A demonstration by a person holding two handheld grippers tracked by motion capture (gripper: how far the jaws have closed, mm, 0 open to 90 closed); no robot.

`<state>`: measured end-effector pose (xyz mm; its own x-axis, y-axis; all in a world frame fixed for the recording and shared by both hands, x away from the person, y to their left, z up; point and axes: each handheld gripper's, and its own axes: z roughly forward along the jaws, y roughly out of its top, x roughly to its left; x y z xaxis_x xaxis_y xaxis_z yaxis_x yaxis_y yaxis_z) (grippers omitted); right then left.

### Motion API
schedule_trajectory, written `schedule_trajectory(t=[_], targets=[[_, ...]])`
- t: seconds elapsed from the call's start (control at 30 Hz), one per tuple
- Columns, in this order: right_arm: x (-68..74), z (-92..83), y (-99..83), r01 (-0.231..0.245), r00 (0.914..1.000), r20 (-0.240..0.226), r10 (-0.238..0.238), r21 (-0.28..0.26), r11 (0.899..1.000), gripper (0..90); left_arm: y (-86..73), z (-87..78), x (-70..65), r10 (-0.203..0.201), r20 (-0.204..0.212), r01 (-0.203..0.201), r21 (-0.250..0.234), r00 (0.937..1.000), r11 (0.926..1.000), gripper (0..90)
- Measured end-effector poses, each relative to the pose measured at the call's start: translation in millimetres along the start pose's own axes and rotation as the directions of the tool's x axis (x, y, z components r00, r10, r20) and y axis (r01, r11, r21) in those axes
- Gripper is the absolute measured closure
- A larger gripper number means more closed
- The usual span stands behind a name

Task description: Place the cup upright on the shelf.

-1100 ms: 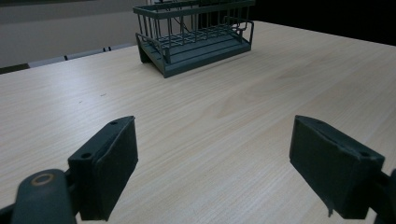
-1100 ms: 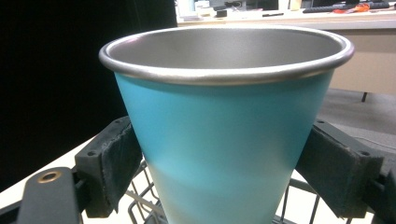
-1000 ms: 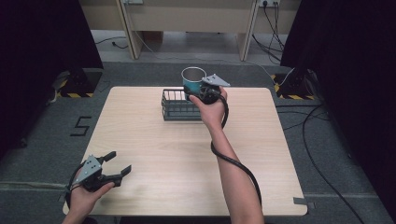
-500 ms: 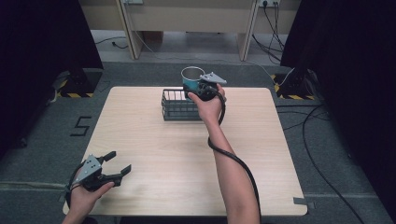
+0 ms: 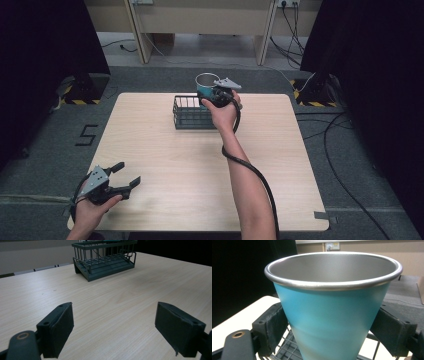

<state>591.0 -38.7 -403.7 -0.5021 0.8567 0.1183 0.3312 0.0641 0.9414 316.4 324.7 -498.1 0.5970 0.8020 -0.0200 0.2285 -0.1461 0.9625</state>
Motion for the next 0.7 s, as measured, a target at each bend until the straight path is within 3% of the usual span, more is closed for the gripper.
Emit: schedule_trajectory(t=[0.7], targets=[[-1.2, 11.9, -16.0, -0.018, 0.9993, 0.033, 0.016, 0.065, 0.998, 17.9, -0.3, 0.4, 0.4, -0.006, 0.003, 0.006, -0.001, 1.0000, 1.0000, 14.9]])
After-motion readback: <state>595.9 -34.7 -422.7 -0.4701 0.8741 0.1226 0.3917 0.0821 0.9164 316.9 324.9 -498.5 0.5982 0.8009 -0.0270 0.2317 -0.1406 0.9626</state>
